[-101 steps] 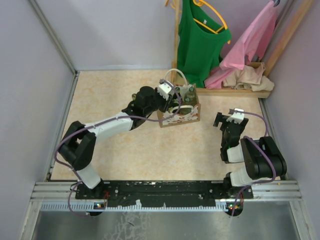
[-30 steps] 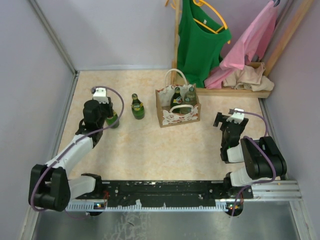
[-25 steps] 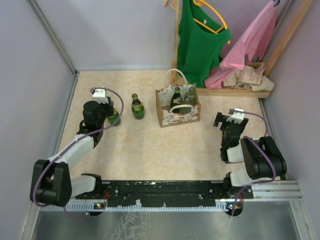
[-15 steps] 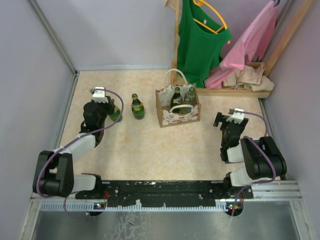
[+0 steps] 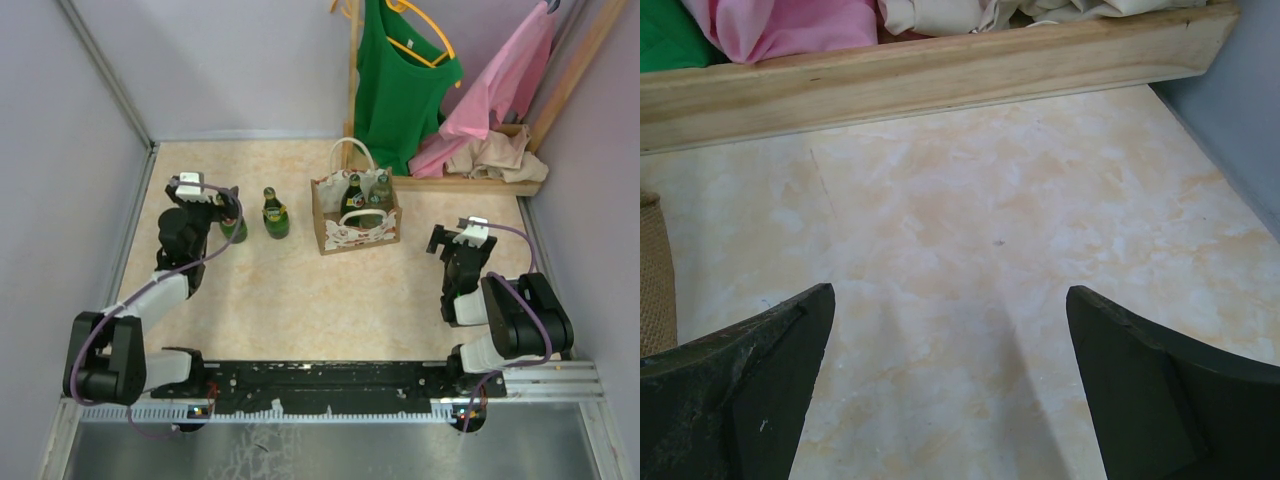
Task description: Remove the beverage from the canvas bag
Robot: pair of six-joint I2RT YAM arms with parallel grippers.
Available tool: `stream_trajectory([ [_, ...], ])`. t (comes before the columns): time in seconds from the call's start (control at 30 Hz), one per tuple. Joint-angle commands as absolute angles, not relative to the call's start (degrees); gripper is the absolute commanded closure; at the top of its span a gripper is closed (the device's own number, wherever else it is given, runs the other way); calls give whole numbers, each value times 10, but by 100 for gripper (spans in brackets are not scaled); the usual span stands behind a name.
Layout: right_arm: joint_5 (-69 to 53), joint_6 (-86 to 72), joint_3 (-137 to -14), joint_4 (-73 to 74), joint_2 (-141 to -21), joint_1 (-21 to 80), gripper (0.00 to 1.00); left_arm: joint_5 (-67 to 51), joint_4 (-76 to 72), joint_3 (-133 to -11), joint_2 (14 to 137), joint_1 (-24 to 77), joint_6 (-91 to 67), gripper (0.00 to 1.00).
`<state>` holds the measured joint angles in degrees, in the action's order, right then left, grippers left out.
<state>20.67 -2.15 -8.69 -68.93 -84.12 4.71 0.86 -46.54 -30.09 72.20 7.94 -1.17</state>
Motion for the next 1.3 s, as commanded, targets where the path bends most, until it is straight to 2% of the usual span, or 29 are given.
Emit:
stream_trajectory([
  [0.0, 210, -22, -98, -715, -831, 47, 1, -22, -434, -333, 674, 77, -3, 0],
  [0.17, 209, -23, -98, -715, -831, 47, 1, -72, -315, -429, 655, 108, -2, 0],
  [0.3, 209, -22, -98, -715, -831, 47, 1, -77, -257, -507, 672, 188, 19, 0],
  [0.47, 209, -23, -98, -715, -831, 46, 1, -133, -200, -609, 752, 265, 13, 0],
  [0.67, 209, -23, -98, -715, -831, 47, 1, -172, -197, -679, 857, 332, 31, 1],
  [0.87, 209, -23, -98, -715, -831, 47, 1, -205, -201, -751, 968, 375, 60, 9],
  [1.07, 209, -23, -98, -715, -831, 46, 1, -220, -208, -807, 1041, 405, 67, 10],
  [1.27, 209, -23, -98, -715, -831, 47, 1, -232, -204, -842, 1085, 424, 66, 29],
])
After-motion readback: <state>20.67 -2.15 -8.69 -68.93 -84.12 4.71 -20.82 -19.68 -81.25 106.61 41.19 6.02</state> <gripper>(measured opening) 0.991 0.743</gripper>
